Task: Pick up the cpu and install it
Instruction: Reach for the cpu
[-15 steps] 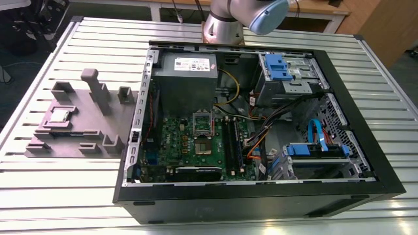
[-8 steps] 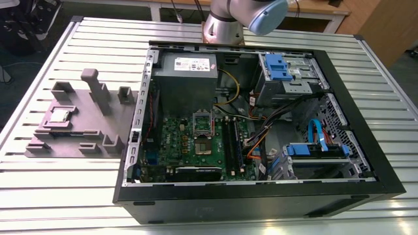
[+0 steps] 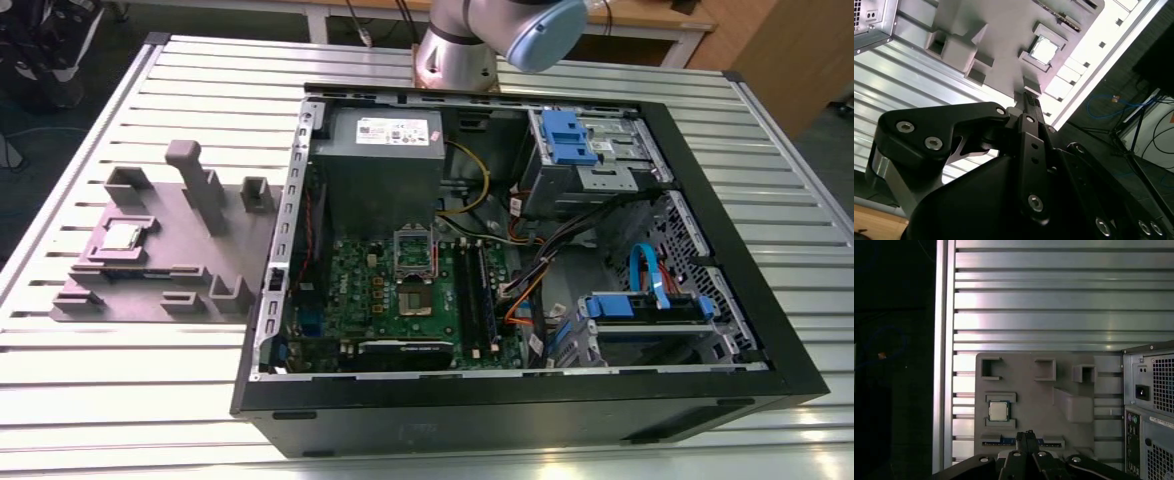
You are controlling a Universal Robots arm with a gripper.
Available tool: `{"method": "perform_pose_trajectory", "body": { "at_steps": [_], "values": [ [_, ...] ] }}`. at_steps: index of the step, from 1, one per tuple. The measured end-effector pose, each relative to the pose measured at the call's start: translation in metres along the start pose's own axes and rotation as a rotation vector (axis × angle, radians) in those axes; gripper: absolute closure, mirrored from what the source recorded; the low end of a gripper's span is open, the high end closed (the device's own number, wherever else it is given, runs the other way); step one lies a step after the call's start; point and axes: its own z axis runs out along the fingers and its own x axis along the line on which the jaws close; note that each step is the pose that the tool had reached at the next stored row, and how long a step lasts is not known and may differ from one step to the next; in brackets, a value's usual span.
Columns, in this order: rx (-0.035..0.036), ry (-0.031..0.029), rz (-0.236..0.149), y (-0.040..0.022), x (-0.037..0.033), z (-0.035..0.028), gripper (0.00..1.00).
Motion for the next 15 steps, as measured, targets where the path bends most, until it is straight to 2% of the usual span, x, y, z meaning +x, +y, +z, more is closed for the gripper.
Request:
{"method": "perform_pose_trajectory", "body": {
  "at_steps": [15],
  "values": [
    [0.0001,0.0000,0.000,-0.0004,0.0262,0.0009,0.90]
  ]
}}
